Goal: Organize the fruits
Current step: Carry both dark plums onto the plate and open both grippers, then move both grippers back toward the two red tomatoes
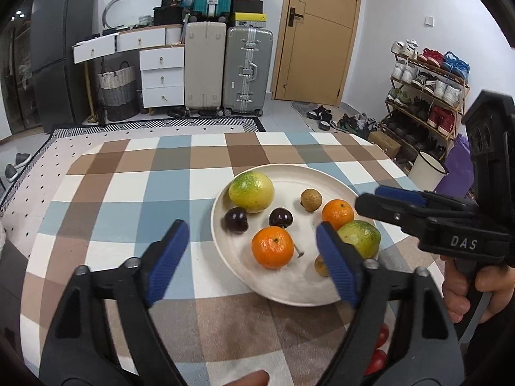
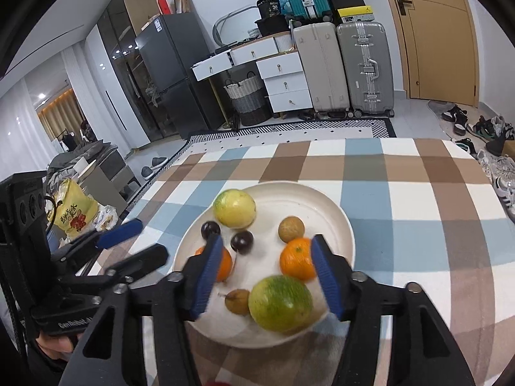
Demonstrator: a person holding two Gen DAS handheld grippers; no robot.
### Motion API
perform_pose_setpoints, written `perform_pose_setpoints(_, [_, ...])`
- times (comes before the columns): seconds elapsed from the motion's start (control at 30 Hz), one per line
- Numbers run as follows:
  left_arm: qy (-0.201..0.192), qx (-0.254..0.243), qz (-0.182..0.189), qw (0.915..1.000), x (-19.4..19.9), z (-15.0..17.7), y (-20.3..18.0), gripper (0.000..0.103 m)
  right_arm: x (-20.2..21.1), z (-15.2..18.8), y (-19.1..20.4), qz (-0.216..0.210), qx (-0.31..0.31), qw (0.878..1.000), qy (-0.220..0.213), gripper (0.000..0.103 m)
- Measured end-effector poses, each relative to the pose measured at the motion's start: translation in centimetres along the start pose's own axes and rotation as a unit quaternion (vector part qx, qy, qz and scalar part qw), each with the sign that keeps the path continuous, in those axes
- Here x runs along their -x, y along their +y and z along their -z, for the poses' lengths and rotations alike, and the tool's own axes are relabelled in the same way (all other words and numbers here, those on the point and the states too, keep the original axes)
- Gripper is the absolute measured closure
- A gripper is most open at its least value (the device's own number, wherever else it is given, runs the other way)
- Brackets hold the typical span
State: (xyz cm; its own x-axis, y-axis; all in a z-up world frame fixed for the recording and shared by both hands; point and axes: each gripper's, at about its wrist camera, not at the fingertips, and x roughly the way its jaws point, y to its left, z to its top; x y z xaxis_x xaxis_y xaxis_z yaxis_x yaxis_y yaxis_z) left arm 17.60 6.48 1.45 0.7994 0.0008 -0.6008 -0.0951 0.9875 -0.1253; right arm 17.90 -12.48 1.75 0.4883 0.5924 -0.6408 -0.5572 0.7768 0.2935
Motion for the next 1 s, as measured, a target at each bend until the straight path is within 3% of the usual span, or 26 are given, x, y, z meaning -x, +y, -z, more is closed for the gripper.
perform_pose_setpoints(0.13, [0.0, 0.003, 0.003, 1.0, 2.0, 0.7, 0.0, 0.01, 2.0, 1.2, -0.4, -0.002, -0.001, 1.0, -0.005, 0.013])
perform_pose_setpoints(0.17, [-0.001, 0.005, 0.003, 1.0, 2.4, 0.9, 0.0, 0.003, 2.4, 1.5, -0.4, -0.002, -0.004, 1.0, -0.007, 0.009])
perform_pose_setpoints(0.27, [-0.004, 0.016, 0.011, 0.9998, 3.9, 1.8, 0.0, 0.001, 3.7, 2.4, -0.6, -0.007, -0.01, 1.0, -0.009, 0.001])
perform_pose_setpoints(0.63, [0.009, 0.009, 0.013, 0.9998, 7.0, 5.4, -1.5, 0.001, 6.5, 5.9, 0.1, 0.003, 0.0, 1.0, -0.001, 0.001])
perform_pose_setpoints(1.0, [0.021, -0.003, 0.014, 0.9997, 7.7, 8.1, -3.3, 0.001, 7.4, 8.8, 1.8, 0.019, 0.023, 0.999, 0.018, 0.001])
